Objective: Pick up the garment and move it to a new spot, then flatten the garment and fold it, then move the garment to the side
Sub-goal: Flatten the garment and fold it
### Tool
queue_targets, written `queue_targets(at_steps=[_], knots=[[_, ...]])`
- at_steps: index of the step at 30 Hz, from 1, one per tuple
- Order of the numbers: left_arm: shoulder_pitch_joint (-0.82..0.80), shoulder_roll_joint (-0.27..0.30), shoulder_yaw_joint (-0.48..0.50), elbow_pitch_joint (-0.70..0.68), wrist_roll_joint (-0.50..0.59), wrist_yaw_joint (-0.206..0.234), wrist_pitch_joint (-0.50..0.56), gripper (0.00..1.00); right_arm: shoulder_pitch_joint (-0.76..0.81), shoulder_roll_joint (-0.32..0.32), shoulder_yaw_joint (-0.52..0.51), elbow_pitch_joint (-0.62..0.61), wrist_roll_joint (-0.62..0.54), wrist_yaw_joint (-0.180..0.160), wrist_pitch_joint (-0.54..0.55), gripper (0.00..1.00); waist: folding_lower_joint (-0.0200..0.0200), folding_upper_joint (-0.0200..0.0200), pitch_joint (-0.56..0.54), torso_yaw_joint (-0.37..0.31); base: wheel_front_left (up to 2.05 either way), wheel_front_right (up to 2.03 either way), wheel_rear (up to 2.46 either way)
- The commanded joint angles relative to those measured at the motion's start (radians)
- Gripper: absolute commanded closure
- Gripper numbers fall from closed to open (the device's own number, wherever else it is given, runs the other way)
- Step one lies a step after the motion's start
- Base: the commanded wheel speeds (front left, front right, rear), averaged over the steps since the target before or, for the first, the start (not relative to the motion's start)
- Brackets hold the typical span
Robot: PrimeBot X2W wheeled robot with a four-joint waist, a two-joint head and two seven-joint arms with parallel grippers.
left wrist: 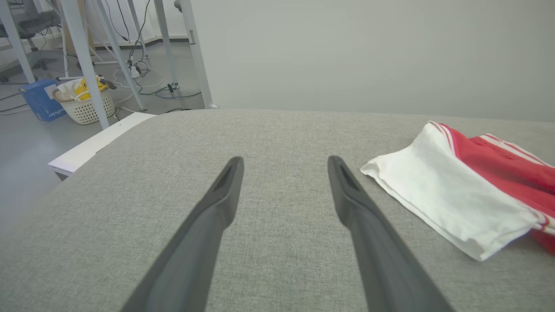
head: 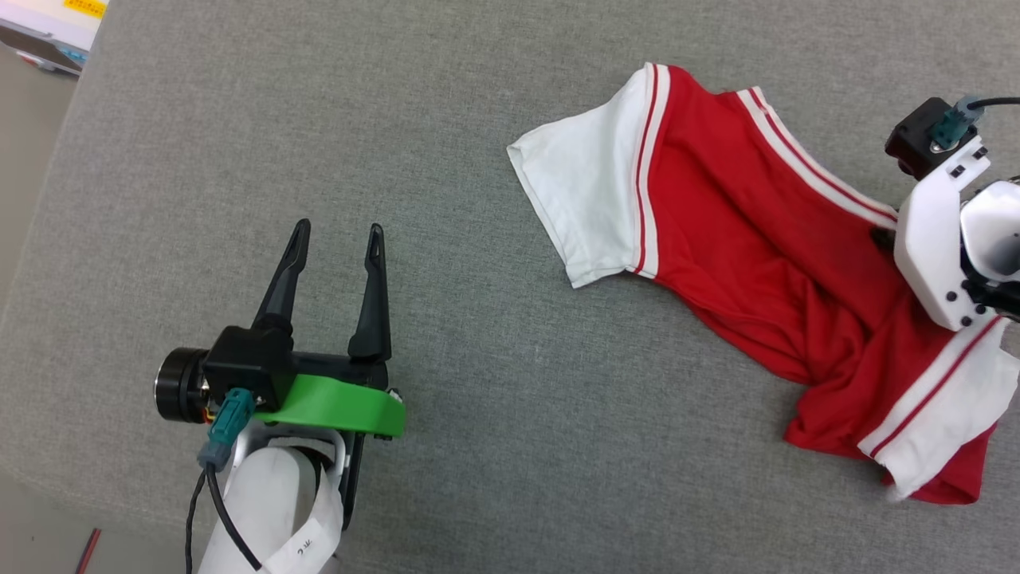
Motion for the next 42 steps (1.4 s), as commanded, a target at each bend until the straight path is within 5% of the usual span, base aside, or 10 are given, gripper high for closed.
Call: queue_targets(at_steps=[1, 10, 19, 33, 42], knots=[[-0.004, -0.005, 0.004, 0.002, 0.002, 0.003, -0.006, 0.00, 0.022, 0.037, 0.035, 0.019, 0.019, -0.002, -0.045, 1.00, 0.0000, 0.0000, -0.028, -0.020, 0.00, 0.00, 0.00], [0.037, -0.005, 0.022, 0.005, 0.020, -0.003, -0.006, 0.00, 0.005, -0.047, 0.025, -0.099, 0.003, -0.002, -0.307, 1.00, 0.0000, 0.0000, -0.114, -0.064, 0.00, 0.00, 0.00], [0.088, -0.005, 0.043, -0.004, 0.025, 0.000, -0.006, 0.00, 0.171, -0.186, -0.183, -0.252, -0.009, -0.002, -0.404, 1.00, 0.0000, 0.0000, -0.158, -0.108, 0.00, 0.00, 0.00], [0.094, -0.005, 0.031, -0.007, 0.024, -0.006, -0.006, 0.00, 0.414, -0.288, -0.632, -0.331, -0.084, -0.002, -0.292, 1.00, 0.0000, 0.0000, -0.147, -0.121, 0.00, 0.00, 0.00], [0.045, -0.005, -0.017, -0.005, -0.007, -0.002, -0.006, 0.00, 0.274, -0.298, -0.647, -0.361, -0.175, -0.002, -0.123, 1.00, 0.0000, 0.0000, -0.067, -0.056, 0.00, 0.00, 0.00]])
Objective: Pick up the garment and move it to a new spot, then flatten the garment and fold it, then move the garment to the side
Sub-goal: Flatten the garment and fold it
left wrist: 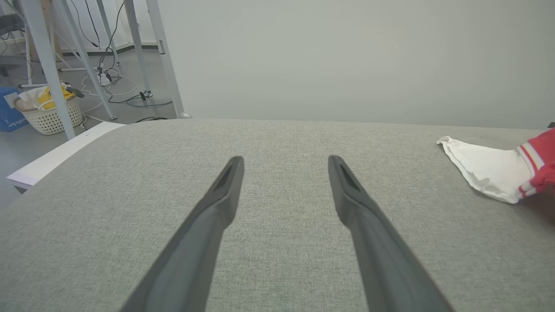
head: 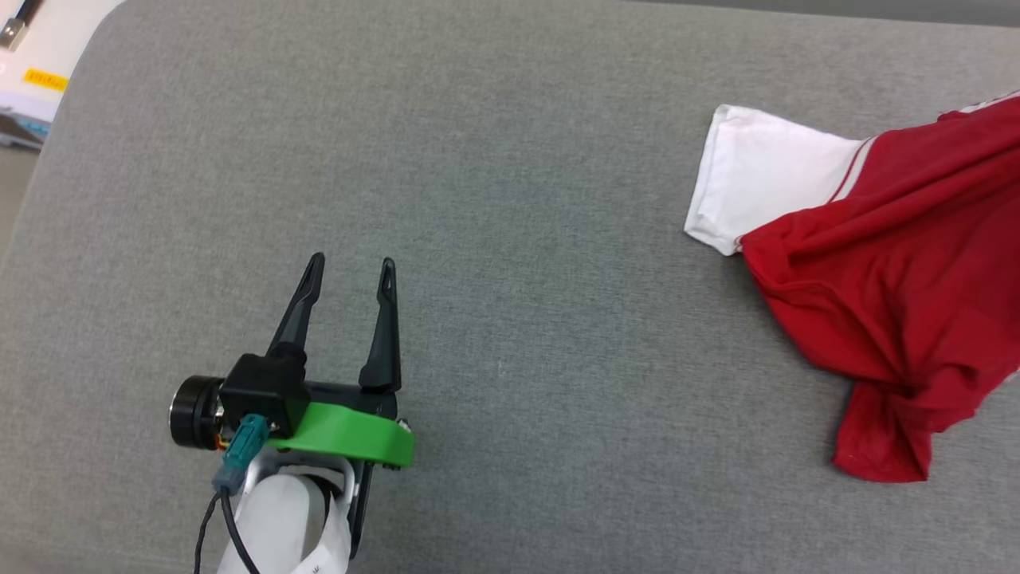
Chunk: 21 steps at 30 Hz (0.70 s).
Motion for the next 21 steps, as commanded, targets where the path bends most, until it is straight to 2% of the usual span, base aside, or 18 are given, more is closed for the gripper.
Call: queue_targets(at_steps=[1, 5, 8, 14, 21], knots=[[-0.024, -0.004, -0.008, -0.001, -0.013, 0.001, -0.006, 0.00, -0.048, 0.017, 0.019, 0.004, -0.026, -0.001, 0.011, 1.00, 0.0000, 0.0000, 0.040, 0.038, 0.00, 0.00, 0.00], [-0.047, -0.004, -0.023, 0.000, -0.025, 0.006, -0.006, 0.00, -0.169, 0.102, 0.106, 0.079, -0.068, -0.001, 0.033, 1.00, 0.0000, 0.0000, 0.068, 0.062, 0.00, 0.00, 0.00], [-0.060, -0.005, -0.035, 0.002, -0.032, 0.008, -0.006, 0.00, -0.233, 0.181, 0.191, 0.187, -0.080, -0.001, 0.043, 1.00, 0.0000, 0.0000, 0.084, 0.079, 0.00, 0.00, 0.00], [-0.075, -0.005, -0.046, 0.005, -0.041, 0.017, -0.006, 0.00, -0.263, 0.303, 0.313, 0.414, -0.044, -0.001, 0.011, 1.00, 0.0000, 0.0000, 0.100, 0.099, 0.00, 0.00, 0.00], [-0.064, -0.005, -0.043, 0.012, -0.038, 0.019, -0.006, 0.00, -0.223, 0.368, 0.392, 0.596, 0.027, -0.001, -0.078, 1.00, 0.0000, 0.0000, 0.082, 0.099, 0.00, 0.00, 0.00]])
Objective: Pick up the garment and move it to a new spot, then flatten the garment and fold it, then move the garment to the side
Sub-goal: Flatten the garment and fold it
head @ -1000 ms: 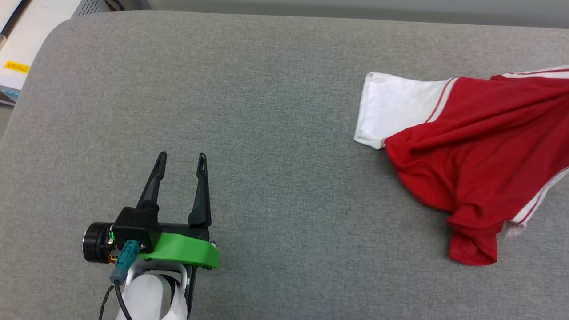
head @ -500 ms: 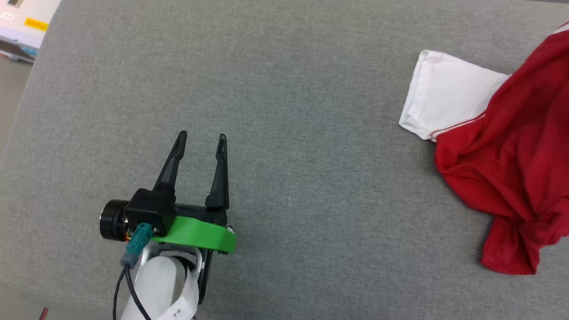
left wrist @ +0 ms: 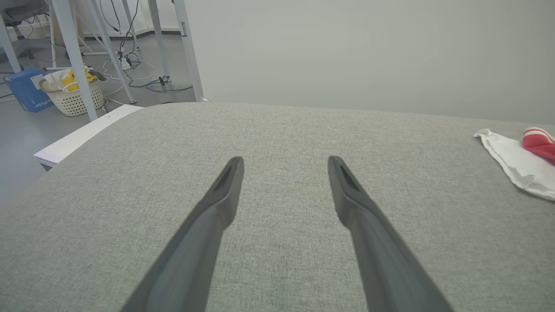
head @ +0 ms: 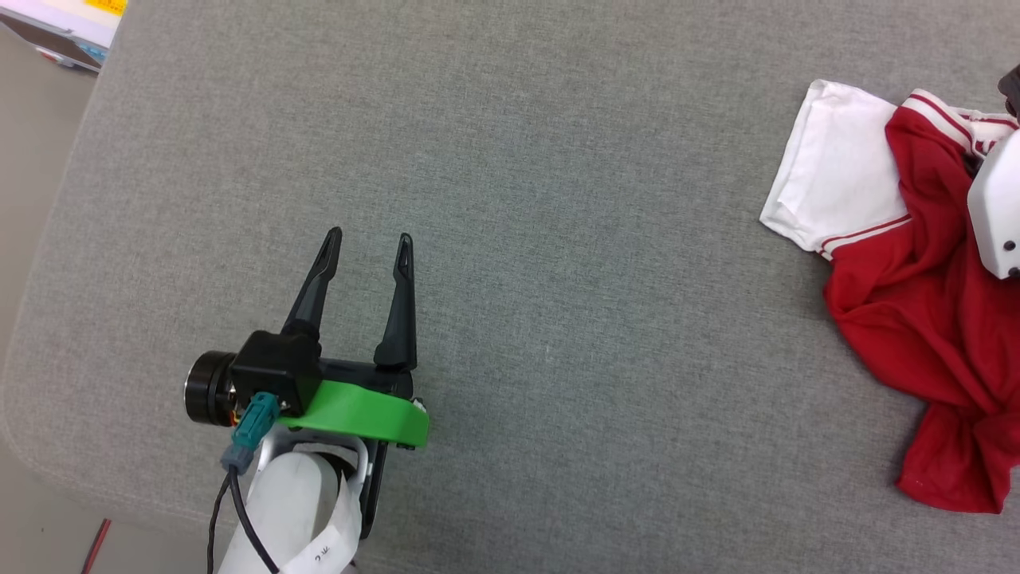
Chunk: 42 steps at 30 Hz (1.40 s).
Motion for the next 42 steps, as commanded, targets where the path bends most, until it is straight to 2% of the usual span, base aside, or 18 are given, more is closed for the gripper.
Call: queue_targets(at_steps=[1, 2, 3, 4, 8, 13, 17, 21, 25, 28, 32, 37, 42], knots=[[-0.004, -0.004, 0.004, 0.002, 0.005, 0.005, -0.006, 0.00, 0.025, 0.007, 0.019, 0.026, 0.014, -0.001, -0.026, 1.00, 0.0000, 0.0000, -0.016, -0.008, 0.00, 0.00, 0.00], [-0.002, -0.004, 0.007, 0.004, 0.008, 0.004, -0.006, 0.00, 0.026, 0.008, 0.020, 0.035, 0.021, -0.001, -0.055, 0.96, 0.0000, 0.0000, -0.024, -0.012, 0.00, 0.00, 0.00], [0.001, -0.004, 0.012, 0.005, 0.013, 0.003, -0.006, 0.00, 0.027, 0.008, 0.019, 0.044, 0.028, -0.001, -0.094, 0.56, 0.0000, 0.0000, -0.034, -0.016, 0.00, 0.00, 0.00], [0.003, -0.004, 0.017, 0.006, 0.017, 0.002, -0.006, 0.00, 0.029, 0.009, 0.019, 0.050, 0.030, -0.001, -0.126, 0.00, 0.0000, 0.0000, -0.044, -0.022, 0.00, 0.00, 0.00], [0.020, -0.004, 0.039, 0.009, 0.038, -0.012, -0.006, 0.00, 0.046, 0.013, 0.009, 0.061, 0.036, -0.001, -0.286, 0.00, 0.0000, 0.0000, -0.095, -0.051, 0.00, 0.00, 0.00], [0.037, -0.003, 0.070, 0.008, 0.066, -0.040, -0.006, 0.00, 0.102, 0.037, -0.063, 0.066, 0.021, -0.001, -0.496, 0.00, 0.0000, 0.0000, -0.157, -0.090, 0.00, 0.00, 0.00], [0.024, 0.011, 0.093, 0.004, 0.080, -0.064, -0.006, 0.00, 0.162, 0.068, -0.143, 0.051, -0.018, -0.001, -0.624, 0.00, 0.0000, 0.0000, -0.178, -0.122, 0.00, 0.00, 0.00], [-0.022, 0.042, 0.096, 0.012, 0.087, -0.087, -0.006, 0.00, 0.234, 0.119, -0.269, 0.008, -0.090, -0.001, -0.677, 0.00, 0.0000, 0.0000, -0.179, -0.152, 0.00, 0.00, 0.00], [-0.108, 0.092, 0.065, 0.040, 0.076, -0.103, -0.006, 0.00, 0.340, 0.197, -0.443, -0.092, -0.201, -0.001, -0.689, 0.00, 0.0000, 0.0000, -0.173, -0.178, 0.00, 0.00, 0.00], [-0.195, 0.144, 0.013, 0.075, 0.054, -0.108, -0.006, 0.00, 0.449, 0.288, -0.590, -0.234, -0.300, -0.001, -0.690, 0.00, 0.0000, 0.0000, -0.166, -0.199, 0.00, 0.00, 0.00], [-0.329, 0.228, -0.105, 0.135, -0.014, -0.108, -0.006, 0.00, 0.590, 0.408, -0.708, -0.400, -0.425, -0.001, -0.690, 0.00, 0.0000, 0.0000, -0.150, -0.231, 0.00, 0.00, 0.00], [-0.511, 0.315, -0.267, 0.235, -0.144, -0.109, 0.044, 0.00, 0.703, 0.534, -0.772, -0.523, -0.519, -0.001, -0.690, 0.00, 0.0000, 0.0000, -0.128, -0.270, 0.00, 0.00, 0.00], [-0.702, 0.380, -0.468, 0.282, -0.289, -0.109, 0.200, 0.00, 0.768, 0.602, -0.788, -0.586, -0.584, -0.001, -0.690, 0.00, 0.0000, 0.0000, -0.100, -0.304, 0.00, 0.00, 0.00]])
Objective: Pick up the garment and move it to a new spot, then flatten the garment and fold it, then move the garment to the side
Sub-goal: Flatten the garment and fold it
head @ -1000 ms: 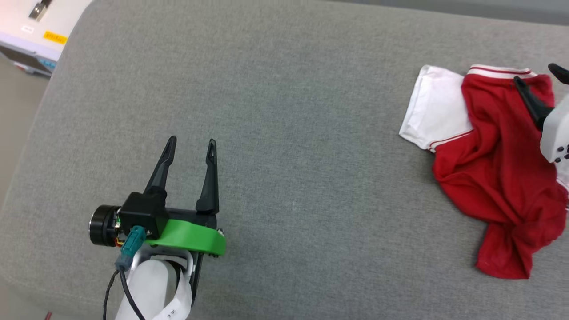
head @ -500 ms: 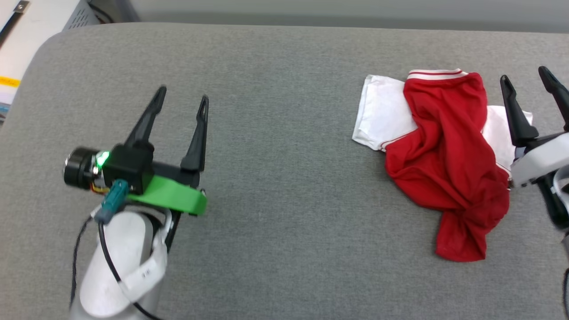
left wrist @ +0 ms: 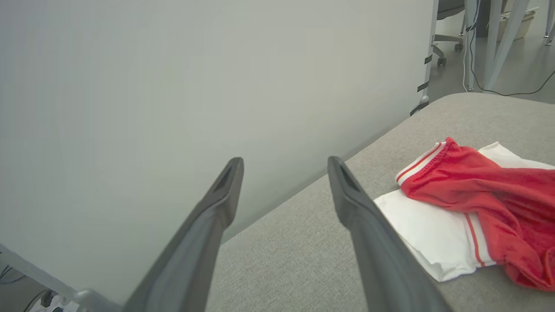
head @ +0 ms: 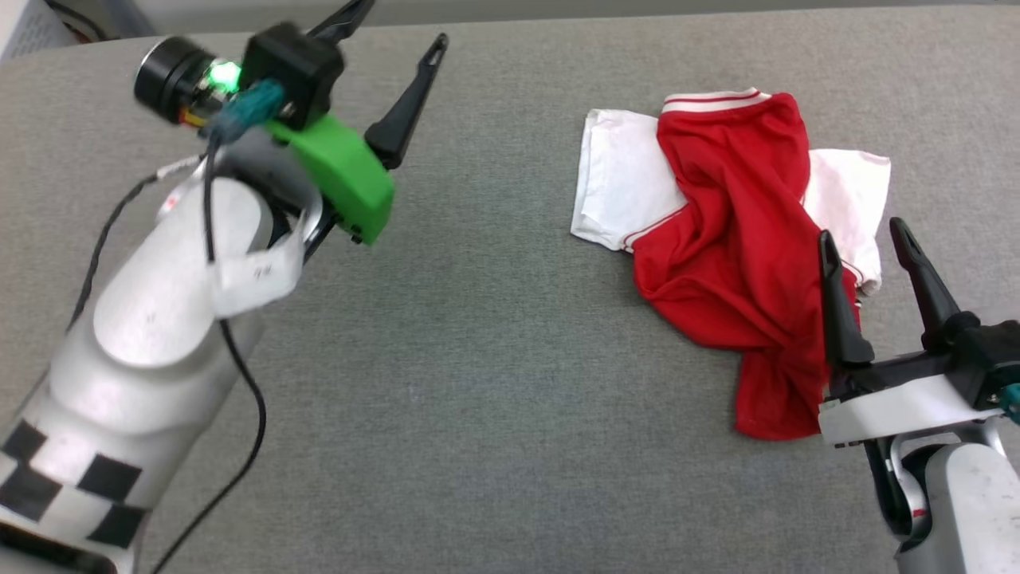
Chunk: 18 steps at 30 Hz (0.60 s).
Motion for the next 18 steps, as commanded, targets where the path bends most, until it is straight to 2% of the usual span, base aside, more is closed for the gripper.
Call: queue_targets(at_steps=[1, 8, 14, 18], knots=[[-0.047, 0.015, -0.045, 0.009, -0.033, -0.003, 0.044, 0.00, 0.014, 0.008, 0.002, -0.013, -0.019, -0.001, -0.004, 0.00, 0.0001, 0.0000, 0.027, -0.029, 0.00, 0.00, 0.00], [-0.257, 0.042, -0.346, 0.025, -0.263, -0.003, 0.392, 0.00, 0.013, 0.046, 0.023, -0.041, -0.057, -0.001, -0.004, 0.00, 0.0001, 0.0000, 0.068, -0.076, 0.00, 0.00, 0.00], [-0.388, 0.027, -0.539, 0.030, -0.418, -0.003, 0.597, 0.00, -0.005, 0.065, 0.044, -0.051, -0.073, -0.001, -0.004, 0.00, 0.0001, 0.0000, 0.111, -0.116, 0.00, 0.00, 0.00], [-0.458, 0.016, -0.635, 0.022, -0.463, -0.003, 0.708, 0.00, -0.026, 0.073, 0.054, -0.055, -0.070, -0.001, -0.004, 0.00, 0.0001, 0.0000, 0.147, -0.145, 0.00, 0.00, 0.00]])
